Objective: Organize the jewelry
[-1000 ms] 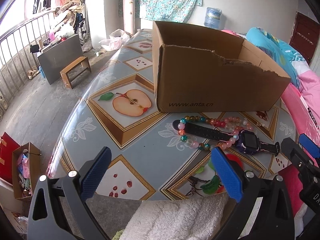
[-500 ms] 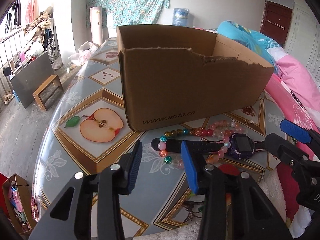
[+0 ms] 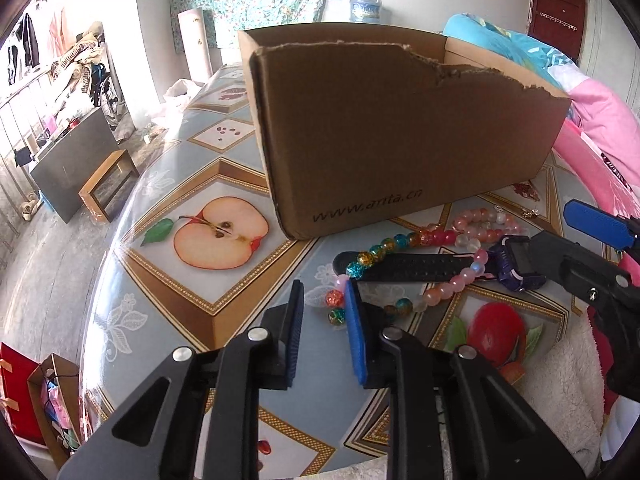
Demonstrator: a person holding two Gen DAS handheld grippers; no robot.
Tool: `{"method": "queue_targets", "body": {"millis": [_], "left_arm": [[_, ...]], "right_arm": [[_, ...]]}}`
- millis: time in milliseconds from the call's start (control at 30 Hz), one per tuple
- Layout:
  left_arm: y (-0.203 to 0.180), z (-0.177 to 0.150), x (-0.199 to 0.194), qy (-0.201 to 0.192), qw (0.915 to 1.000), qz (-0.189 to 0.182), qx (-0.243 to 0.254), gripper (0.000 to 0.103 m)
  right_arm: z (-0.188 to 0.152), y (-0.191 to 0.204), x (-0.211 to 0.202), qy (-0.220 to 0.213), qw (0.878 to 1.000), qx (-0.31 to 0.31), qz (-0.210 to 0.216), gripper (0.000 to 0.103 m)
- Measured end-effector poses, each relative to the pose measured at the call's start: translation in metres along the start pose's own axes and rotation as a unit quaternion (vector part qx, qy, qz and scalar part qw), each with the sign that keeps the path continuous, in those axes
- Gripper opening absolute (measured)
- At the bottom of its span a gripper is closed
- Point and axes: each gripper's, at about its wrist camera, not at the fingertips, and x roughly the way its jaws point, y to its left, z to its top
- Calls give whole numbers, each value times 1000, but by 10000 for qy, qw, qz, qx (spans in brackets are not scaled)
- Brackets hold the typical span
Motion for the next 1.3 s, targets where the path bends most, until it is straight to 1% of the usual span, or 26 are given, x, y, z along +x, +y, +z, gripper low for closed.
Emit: {"method": "queue_targets", "body": {"millis": [100, 200, 233, 267, 333, 467, 600, 700, 767, 833, 900, 967, 1067, 1167, 1300], "left_arm": [[9, -4, -4, 57, 10000, 41, -58, 20], [18, -7, -6, 73, 9999, 36, -111, 20], [20, -8, -7, 66, 9999, -3, -125, 21], [23, -8, -7, 56, 9999, -57, -153, 21], [27, -8, -9, 40, 9996, -193, -207, 21], [30, -8, -7, 65, 9988, -456, -148, 22], [26, -7, -3, 109, 9987, -496, -11, 22], [24, -5, -1, 126, 9987, -490, 66, 22], [23, -3, 0, 146, 9986, -487, 111, 21], [23, -2, 1, 146, 9987, -472, 152, 21], [24, -2, 2, 122, 9988, -435, 198, 13], [26, -1, 2, 107, 9985, -502, 181, 10], [29, 1, -1, 67, 9981, -588, 147, 9], [32, 2, -10, -53, 9975, -693, 92, 9], [33, 5, -25, -253, 9963, -818, 30, 9]], "right_arm": [[3, 9, 4, 11, 9997, -164, 176, 64], [8, 16, 14, 156, 9988, -238, 387, 55], [9, 17, 20, 237, 9985, -259, 427, 50], [11, 19, 24, 323, 9979, -276, 484, 47], [13, 20, 32, 443, 9972, -320, 505, 41], [17, 25, 46, 738, 9948, -463, 526, 34], [20, 31, 62, 1156, 9896, -613, 598, 25], [22, 33, 73, 1467, 9853, -617, 616, 21], [24, 35, 77, 1589, 9833, -628, 623, 17], [26, 36, 79, 1690, 9816, -593, 668, 11], [27, 38, 78, 1704, 9814, -626, 631, 8], [28, 40, 73, 1666, 9819, -679, 586, 7], [28, 46, 64, 1540, 9840, -698, 568, 7], [31, 51, 58, 1365, 9861, -805, 506, 7], [32, 54, 46, 1149, 9891, -725, 568, 7]]}}
